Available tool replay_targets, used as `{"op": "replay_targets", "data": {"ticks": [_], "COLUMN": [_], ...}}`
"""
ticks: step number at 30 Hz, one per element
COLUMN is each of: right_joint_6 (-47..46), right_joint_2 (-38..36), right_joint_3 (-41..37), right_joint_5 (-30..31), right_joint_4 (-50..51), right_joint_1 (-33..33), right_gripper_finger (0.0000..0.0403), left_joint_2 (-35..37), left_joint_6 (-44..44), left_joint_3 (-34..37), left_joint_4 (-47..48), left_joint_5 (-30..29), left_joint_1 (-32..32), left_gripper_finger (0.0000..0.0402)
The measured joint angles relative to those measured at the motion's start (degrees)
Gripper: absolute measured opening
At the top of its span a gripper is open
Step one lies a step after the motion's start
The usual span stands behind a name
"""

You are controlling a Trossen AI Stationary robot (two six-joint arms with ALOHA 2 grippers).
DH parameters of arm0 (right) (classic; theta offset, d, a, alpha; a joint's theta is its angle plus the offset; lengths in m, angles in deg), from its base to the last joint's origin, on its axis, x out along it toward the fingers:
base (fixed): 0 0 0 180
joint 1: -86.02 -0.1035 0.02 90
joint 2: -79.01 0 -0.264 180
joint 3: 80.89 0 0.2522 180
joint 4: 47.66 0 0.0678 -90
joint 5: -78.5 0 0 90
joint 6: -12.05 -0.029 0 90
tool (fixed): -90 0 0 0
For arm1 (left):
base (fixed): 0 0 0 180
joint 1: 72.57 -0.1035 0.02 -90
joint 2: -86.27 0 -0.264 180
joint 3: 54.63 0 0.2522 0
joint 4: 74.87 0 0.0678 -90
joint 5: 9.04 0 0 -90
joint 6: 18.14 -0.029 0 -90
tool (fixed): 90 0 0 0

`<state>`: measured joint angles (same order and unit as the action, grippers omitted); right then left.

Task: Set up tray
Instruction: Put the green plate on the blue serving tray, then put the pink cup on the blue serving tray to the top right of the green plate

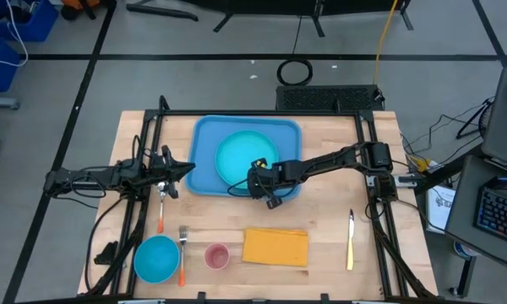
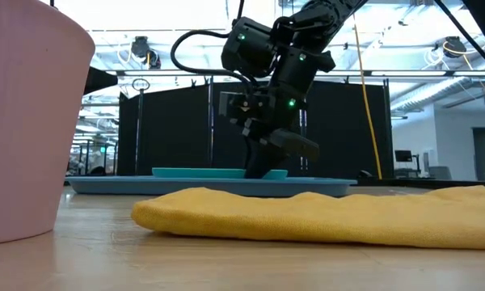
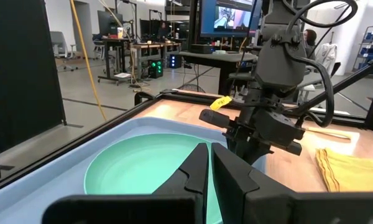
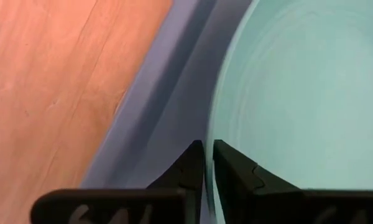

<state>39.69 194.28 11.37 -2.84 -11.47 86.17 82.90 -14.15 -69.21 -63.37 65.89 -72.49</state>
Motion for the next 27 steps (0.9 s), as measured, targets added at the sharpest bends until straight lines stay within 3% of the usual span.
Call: {"op": "replay_targets", "data": {"ticks": [16,27], "right_joint_6": [-1.2,-1.0], "right_joint_2": [-0.5,-2.2], "right_joint_3": [-0.1,-0.1], "right_joint_5": [0.2,0.5], "right_joint_4": [-2.9,-4.2], "right_joint_1": [-0.4,-1.7], "right_gripper_finger": [0.0129,0.0155], "left_joint_2": [0.0,0.0], "left_joint_6": [0.0,-0.2], "left_joint_3": [0.0,0.0], "left_joint_4": [0.0,0.0], "left_joint_5": [0.0,0.1], "left_joint_1": [0.0,0.0], "left_gripper_finger": [0.0026,0.0026]}}
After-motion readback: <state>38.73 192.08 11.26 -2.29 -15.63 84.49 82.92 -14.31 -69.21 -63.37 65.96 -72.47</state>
